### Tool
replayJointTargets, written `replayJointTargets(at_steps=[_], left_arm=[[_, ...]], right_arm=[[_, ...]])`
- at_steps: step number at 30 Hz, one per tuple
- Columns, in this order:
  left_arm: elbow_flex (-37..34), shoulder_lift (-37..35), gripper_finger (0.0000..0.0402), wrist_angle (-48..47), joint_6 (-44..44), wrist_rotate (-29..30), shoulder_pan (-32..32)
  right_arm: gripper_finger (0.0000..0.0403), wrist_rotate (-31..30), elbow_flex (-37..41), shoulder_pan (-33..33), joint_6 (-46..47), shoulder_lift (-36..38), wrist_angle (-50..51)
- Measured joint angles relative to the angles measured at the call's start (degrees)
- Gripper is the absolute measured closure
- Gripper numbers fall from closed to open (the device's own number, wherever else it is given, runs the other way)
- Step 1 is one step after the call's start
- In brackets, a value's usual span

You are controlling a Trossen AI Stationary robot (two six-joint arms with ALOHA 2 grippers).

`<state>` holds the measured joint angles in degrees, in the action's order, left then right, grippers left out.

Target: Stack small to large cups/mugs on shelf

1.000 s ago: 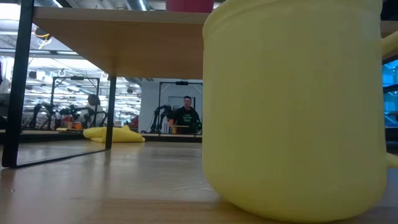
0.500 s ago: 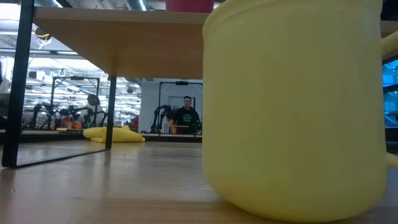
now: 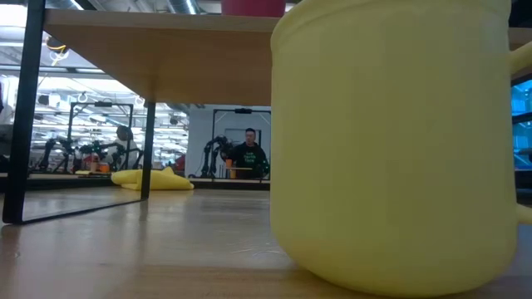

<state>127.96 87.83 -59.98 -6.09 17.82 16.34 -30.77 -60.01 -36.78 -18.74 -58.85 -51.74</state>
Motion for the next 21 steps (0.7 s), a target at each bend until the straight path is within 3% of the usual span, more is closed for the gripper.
replayJointTargets(at_steps=[2, 5, 7, 9, 13, 15, 21], left_arm=[[0.0, 0.0, 0.0387, -0.7, 0.0, 0.3, 0.0], [0.0, 0.0, 0.0391, -2.1, 0.1, 0.7, 0.0], [0.0, 0.0, 0.0393, -3.0, 0.2, 0.7, 0.0], [0.0, 0.0, 0.0394, -4.0, 0.2, 0.7, 0.0], [0.0, 0.0, 0.0390, -6.0, 0.2, 0.7, -0.1], [0.0, 0.0, 0.0387, -7.1, 0.2, 0.7, -0.1], [0.0, 0.0, 0.0383, -13.7, -0.8, 0.2, -0.1]], right_arm=[[0.0307, 1.9, -2.4, 0.1, -0.8, 0.3, 5.9], [0.0307, -15.1, -12.3, 5.2, 13.4, -2.1, 32.2], [0.0307, -20.7, -21.0, 9.7, 25.4, -4.9, 53.9], [0.0307, -14.2, -31.7, 12.5, 34.6, -7.4, 71.9], [0.0308, 9.4, -49.0, 18.5, 42.4, -15.2, 91.8], [0.0308, 16.8, -53.5, 20.6, 42.2, -20.2, 93.2], [0.0308, 31.0, -63.9, 24.6, 44.0, -32.2, 85.3]])
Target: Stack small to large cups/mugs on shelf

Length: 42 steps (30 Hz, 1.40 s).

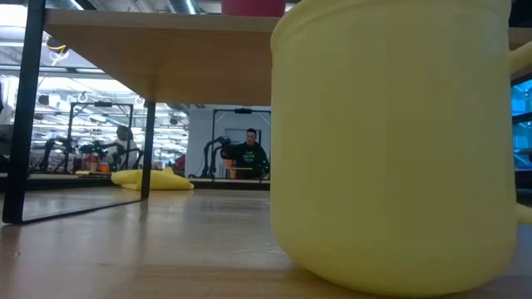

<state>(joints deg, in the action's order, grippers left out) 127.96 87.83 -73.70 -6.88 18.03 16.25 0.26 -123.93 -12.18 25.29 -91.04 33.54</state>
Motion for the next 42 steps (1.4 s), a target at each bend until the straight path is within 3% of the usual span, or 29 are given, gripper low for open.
replayJointTargets(at_steps=[3, 7, 11, 15, 18, 24, 26, 30, 36, 42], left_arm=[[0.0, 0.4, 0.0386, -5.8, -0.1, 0.1, 0.0], [-1.3, 1.2, 0.0387, -15.8, -2.1, 4.3, 0.0], [-9.0, -0.2, 0.0385, -14.8, -5.9, 4.5, 0.5], [-22.2, -4.8, 0.0394, -4.5, -9.8, 8.1, 2.5], [-35.3, -10.8, 0.0400, 10.6, -12.1, 9.4, 4.1], [-58.9, -23.2, 0.0398, 25.5, -23.8, 15.0, 5.3], [-65.1, -25.7, 0.0398, 33.1, -26.5, 16.2, 5.7], [-76.1, -26.5, 0.0398, 50.1, -27.4, 17.8, 5.9], [-85.1, -23.2, 0.0398, 63.1, -32.4, 13.2, 5.9], [-86.0, -18.6, 0.0398, 72.2, -31.7, 6.8, 5.9]], right_arm=[[0.0308, -1.4, -4.4, 1.8, -0.2, -3.5, 3.0], [0.0308, -0.9, -8.1, 3.5, -1.3, -5.3, 14.4], [0.0308, -5.4, -9.9, 4.1, -0.6, -4.4, 26.6], [0.0308, -7.6, -9.9, 3.0, 0.1, -5.1, 29.3], [0.0308, -9.7, -10.1, 1.4, 0.1, -4.2, 29.0], [0.0308, -19.2, -10.0, -1.7, 1.2, -3.0, 30.5], [0.0308, -21.8, -10.1, -2.1, 2.8, -1.8, 32.0], [0.0308, -21.3, -10.1, -2.1, 7.3, -1.0, 36.6], [0.0308, -21.2, -10.0, -3.0, 10.5, -1.0, 37.6], [0.0308, -21.6, -10.0, -3.1, 15.2, -1.2, 43.1]])
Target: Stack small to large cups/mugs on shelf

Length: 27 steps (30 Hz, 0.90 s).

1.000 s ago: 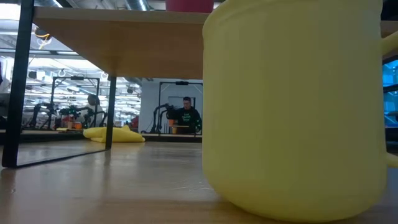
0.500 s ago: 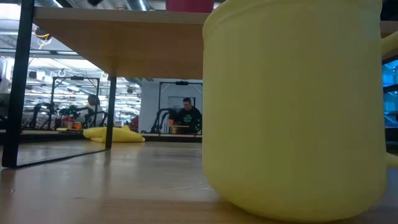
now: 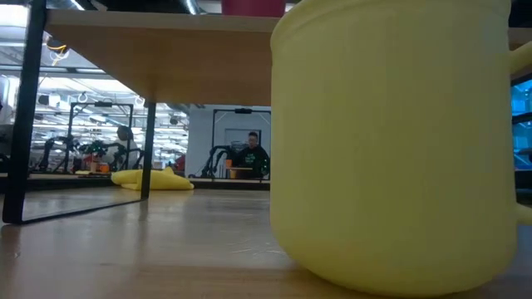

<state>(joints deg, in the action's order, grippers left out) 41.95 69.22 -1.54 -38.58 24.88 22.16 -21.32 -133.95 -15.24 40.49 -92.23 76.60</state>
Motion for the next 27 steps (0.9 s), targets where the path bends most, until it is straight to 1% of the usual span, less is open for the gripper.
replayJointTargets(at_steps=[4, 9, 11, 13, 16, 19, 21, 24, 27], left_arm=[[0.0, 3.1, 0.0398, 3.8, 0.2, -1.3, -0.2], [0.0, 6.1, 0.0398, 9.7, 0.2, -3.7, -1.0], [0.4, 6.3, 0.0398, 9.7, 0.2, -5.3, -1.5], [1.2, 5.3, 0.0398, 6.2, 1.0, -5.5, -1.4], [4.4, 1.8, 0.0398, -2.4, 4.6, -5.1, -1.4], [8.4, -1.0, 0.0400, -11.4, 8.6, -4.8, -1.7], [10.5, -1.5, 0.0400, -17.4, 9.2, -4.7, -2.3], [12.5, -1.8, 0.0400, -23.7, 10.2, -4.1, -2.7], [13.2, -1.7, 0.0401, -25.7, 14.2, -4.4, -2.7]], right_arm=[[0.0308, -0.3, 0.0, 0.0, 1.9, -0.7, 2.7], [0.0308, -1.1, 0.0, 0.0, 2.1, -1.6, 2.7], [0.0308, -1.1, 0.0, 0.0, 2.3, -2.0, 2.7], [0.0308, -1.1, 0.0, 0.0, 2.3, -2.5, 2.9], [0.0308, -1.1, 0.0, -0.1, 2.9, -2.8, 4.3], [0.0308, -1.4, 0.0, -1.5, 6.4, -3.5, 9.5], [0.0308, -2.2, 0.2, -2.9, 10.8, -4.3, 14.0], [0.0308, -2.7, 4.3, -5.3, 14.2, -4.0, 13.1], [0.0308, -3.1, 10.3, -7.4, 19.5, -3.4, 13.3]])
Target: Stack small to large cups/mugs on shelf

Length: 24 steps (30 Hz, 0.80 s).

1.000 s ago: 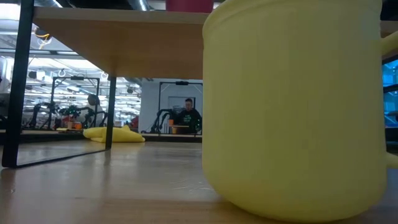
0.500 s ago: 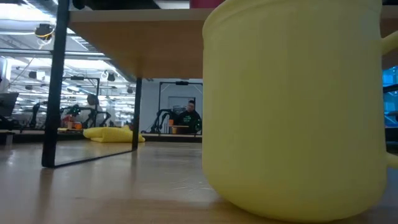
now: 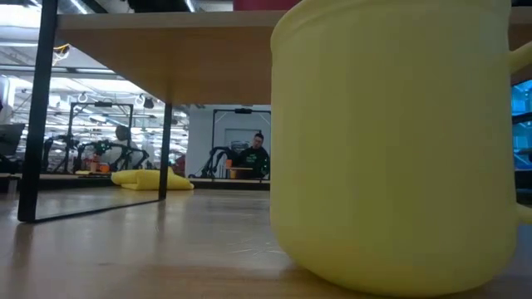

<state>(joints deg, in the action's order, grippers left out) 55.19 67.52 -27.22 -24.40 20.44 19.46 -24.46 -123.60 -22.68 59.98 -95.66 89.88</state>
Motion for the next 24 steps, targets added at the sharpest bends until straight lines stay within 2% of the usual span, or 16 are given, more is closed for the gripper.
replayJointTargets(at_steps=[6, 13, 17, 24], left_arm=[[3.0, 0.8, 0.0398, 0.7, 15.3, -4.6, -1.1], [5.3, 4.9, 0.0398, -0.1, 26.0, -12.6, -5.1], [8.0, 8.3, 0.0393, -0.4, 26.2, -16.5, -6.7], [12.5, 13.3, 0.0400, -5.4, 26.2, -19.1, -8.2]], right_arm=[[0.0308, -0.5, 11.2, -3.7, 9.0, 0.2, 0.3], [0.0308, -2.8, 12.9, -7.5, 16.8, 0.3, -1.7], [0.0308, -3.4, 12.8, -8.7, 22.0, 0.3, -1.6], [0.0308, -2.2, 12.9, -8.8, 27.0, 0.3, -2.0]])
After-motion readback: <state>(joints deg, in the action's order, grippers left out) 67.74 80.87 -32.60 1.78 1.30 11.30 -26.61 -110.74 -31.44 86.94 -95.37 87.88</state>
